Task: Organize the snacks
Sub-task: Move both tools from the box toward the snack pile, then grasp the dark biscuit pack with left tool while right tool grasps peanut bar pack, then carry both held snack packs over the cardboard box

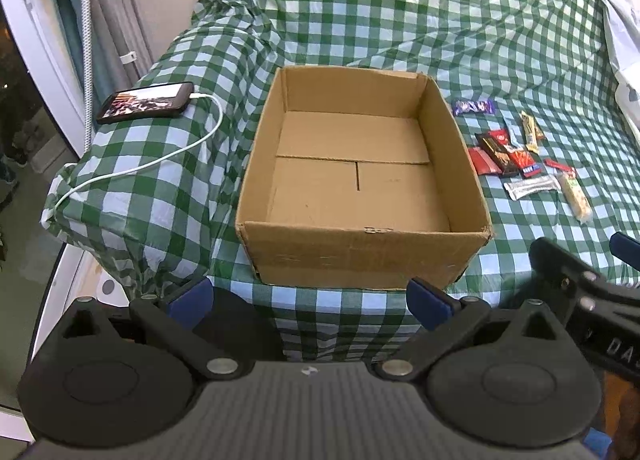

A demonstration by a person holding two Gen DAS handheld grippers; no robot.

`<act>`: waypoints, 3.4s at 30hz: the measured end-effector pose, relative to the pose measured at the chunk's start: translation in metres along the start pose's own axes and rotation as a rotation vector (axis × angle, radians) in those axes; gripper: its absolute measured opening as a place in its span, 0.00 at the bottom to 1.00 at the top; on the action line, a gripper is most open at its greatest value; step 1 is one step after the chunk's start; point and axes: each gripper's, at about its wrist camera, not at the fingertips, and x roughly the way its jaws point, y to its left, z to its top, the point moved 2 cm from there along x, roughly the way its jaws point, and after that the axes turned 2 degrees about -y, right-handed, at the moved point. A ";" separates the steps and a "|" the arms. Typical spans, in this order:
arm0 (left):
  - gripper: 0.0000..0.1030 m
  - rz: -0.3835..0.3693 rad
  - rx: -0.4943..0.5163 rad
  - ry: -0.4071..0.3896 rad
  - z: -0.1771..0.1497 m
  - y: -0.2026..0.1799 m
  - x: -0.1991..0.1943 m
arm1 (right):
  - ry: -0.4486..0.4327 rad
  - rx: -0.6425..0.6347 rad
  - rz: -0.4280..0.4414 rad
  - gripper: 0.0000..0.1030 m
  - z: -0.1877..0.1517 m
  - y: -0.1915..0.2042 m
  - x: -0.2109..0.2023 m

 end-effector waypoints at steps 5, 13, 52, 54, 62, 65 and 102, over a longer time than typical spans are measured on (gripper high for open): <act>1.00 -0.019 0.051 0.020 0.009 -0.023 0.008 | -0.133 0.047 0.041 1.00 -0.021 -0.018 -0.007; 1.00 -0.098 0.110 0.057 0.043 -0.081 0.031 | -0.095 0.144 -0.097 1.00 0.002 -0.100 0.022; 0.44 -0.157 0.133 0.364 0.219 -0.372 0.403 | 0.224 0.204 -0.400 0.82 -0.002 -0.368 0.312; 0.42 -0.170 0.136 0.362 0.221 -0.369 0.398 | 0.196 0.167 -0.397 0.50 -0.003 -0.363 0.304; 0.42 -0.242 0.153 0.283 0.230 -0.346 0.329 | 0.137 0.199 -0.378 0.37 0.010 -0.355 0.272; 0.42 -0.284 0.147 0.224 0.235 -0.335 0.292 | 0.076 0.205 -0.374 0.37 0.022 -0.350 0.246; 0.42 -0.208 -0.115 -0.057 -0.005 0.023 -0.026 | -0.064 -0.161 0.182 0.37 -0.011 -0.007 -0.007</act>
